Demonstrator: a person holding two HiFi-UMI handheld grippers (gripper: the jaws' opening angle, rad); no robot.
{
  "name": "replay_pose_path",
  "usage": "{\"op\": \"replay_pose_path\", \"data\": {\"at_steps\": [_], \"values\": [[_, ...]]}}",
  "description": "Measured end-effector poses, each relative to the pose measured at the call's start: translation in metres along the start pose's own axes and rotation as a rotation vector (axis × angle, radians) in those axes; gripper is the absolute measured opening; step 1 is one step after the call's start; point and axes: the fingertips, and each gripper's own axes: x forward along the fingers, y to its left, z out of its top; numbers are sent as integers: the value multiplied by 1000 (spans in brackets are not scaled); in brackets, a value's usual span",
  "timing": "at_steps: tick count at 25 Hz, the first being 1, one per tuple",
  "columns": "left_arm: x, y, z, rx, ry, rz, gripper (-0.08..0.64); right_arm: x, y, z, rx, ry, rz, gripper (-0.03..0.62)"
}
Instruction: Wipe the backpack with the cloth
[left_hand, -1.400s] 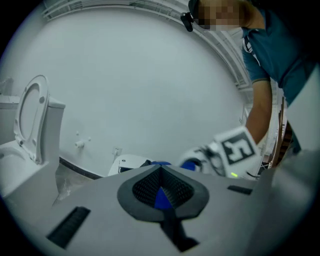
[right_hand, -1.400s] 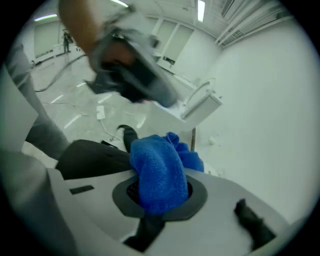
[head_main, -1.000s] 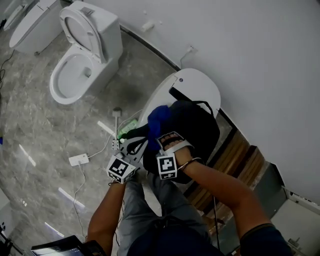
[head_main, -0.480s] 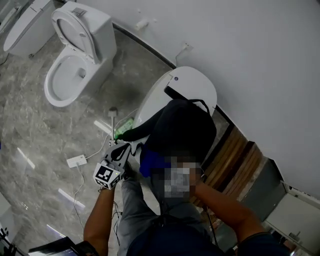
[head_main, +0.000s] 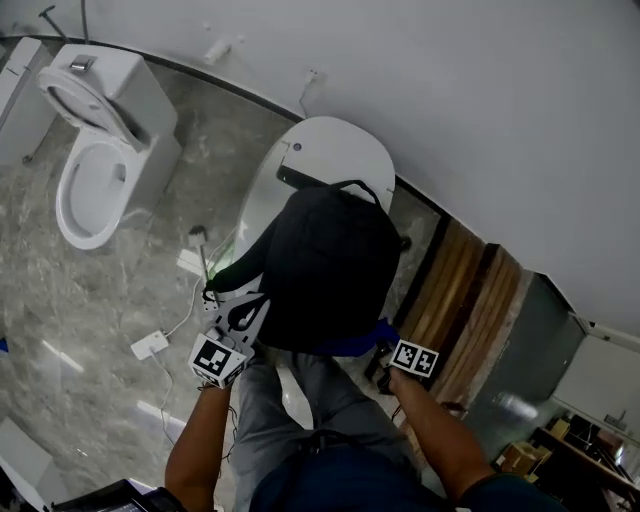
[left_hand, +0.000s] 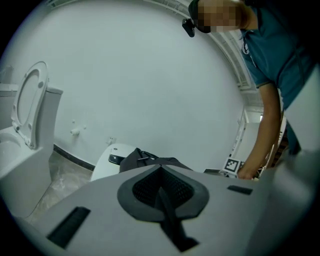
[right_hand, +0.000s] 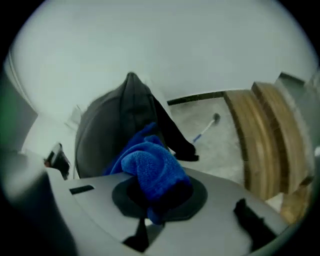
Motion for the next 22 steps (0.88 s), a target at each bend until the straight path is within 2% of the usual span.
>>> {"op": "replay_pose_path", "data": {"at_steps": [1, 6, 8, 10, 11, 12, 13, 15, 16, 17, 18, 20, 22], "values": [[7, -6, 2, 7, 6, -18, 5, 8, 6, 21, 43, -53, 42, 21], [32, -24, 15, 37, 25, -71, 5, 20, 15, 146, 120, -316, 130, 21], [37, -25, 17, 36, 25, -71, 5, 19, 24, 205, 97, -412, 155, 21], [42, -23, 18, 32, 27, -64, 5, 17, 50, 262, 8, -475, 192, 21], [44, -23, 20, 31, 25, -62, 5, 20, 69, 284, -94, -468, 199, 21], [46, -22, 23, 33, 21, -61, 5, 27, 90, 298, -248, -425, 186, 21], [46, -20, 25, 34, 18, -57, 5, 37, 112, 303, -447, -355, 150, 21], [45, -17, 25, 30, 12, -45, 5, 58, 156, 296, -888, -204, 72, 21], [43, -15, 25, 25, 10, -37, 5, 65, 181, 287, -1069, -155, 71, 21], [42, -12, 24, 21, 9, -30, 5, 71, 208, 275, -1190, -125, 110, 21], [40, -10, 24, 17, 8, -23, 5, 76, 236, 261, -1251, -105, 177, 21], [37, -7, 24, 14, 10, -10, 5, 90, 284, 230, -1292, -75, 275, 23], [32, -4, 24, 15, 11, 0, 5, 100, 311, 210, -1329, -68, 260, 21]]}}
